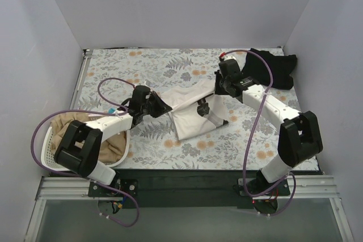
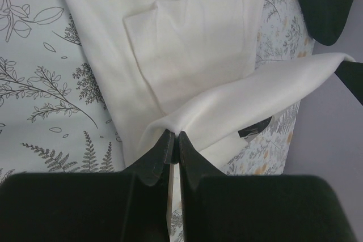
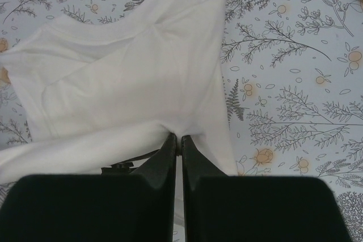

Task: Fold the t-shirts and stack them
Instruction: Fold the tshirt, then neatly place the folded tshirt to the corner

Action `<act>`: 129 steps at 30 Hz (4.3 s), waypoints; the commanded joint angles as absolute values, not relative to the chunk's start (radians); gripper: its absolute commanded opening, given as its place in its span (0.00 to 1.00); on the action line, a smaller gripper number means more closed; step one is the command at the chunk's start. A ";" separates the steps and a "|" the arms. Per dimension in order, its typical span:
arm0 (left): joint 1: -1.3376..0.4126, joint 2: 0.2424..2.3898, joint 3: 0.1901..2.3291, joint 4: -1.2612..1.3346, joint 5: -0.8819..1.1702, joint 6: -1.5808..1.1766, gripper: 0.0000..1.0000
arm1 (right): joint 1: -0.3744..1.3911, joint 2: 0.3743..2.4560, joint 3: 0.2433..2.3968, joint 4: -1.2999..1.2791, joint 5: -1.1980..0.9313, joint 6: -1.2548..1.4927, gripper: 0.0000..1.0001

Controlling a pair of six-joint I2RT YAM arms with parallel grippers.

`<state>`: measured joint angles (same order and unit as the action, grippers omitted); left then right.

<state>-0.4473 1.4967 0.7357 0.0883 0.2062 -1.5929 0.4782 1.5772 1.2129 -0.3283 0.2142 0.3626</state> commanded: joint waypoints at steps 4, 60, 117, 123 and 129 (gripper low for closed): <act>-0.408 1.520 0.787 0.109 0.232 -1.574 0.00 | 0.457 1.629 1.307 -0.281 0.215 0.331 0.01; -0.405 1.655 0.963 -0.077 0.209 -1.374 0.67 | 0.098 1.692 1.172 -0.130 -0.704 0.169 0.79; -0.515 1.887 1.095 -0.127 0.091 -1.365 0.23 | 0.250 2.079 1.258 0.017 -0.707 0.245 0.35; -0.515 1.830 1.106 -0.175 0.063 -1.370 0.55 | 0.250 2.037 1.317 -0.049 -0.652 0.218 0.01; -0.515 1.709 1.063 -0.207 0.044 -1.350 0.56 | 0.242 2.032 1.488 -0.290 -0.500 0.114 0.01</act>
<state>-0.5144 1.8259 1.0855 -0.1688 0.0772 -1.3716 0.2493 2.0708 1.3853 -0.1711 -0.5930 0.1871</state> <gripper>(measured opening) 0.556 0.096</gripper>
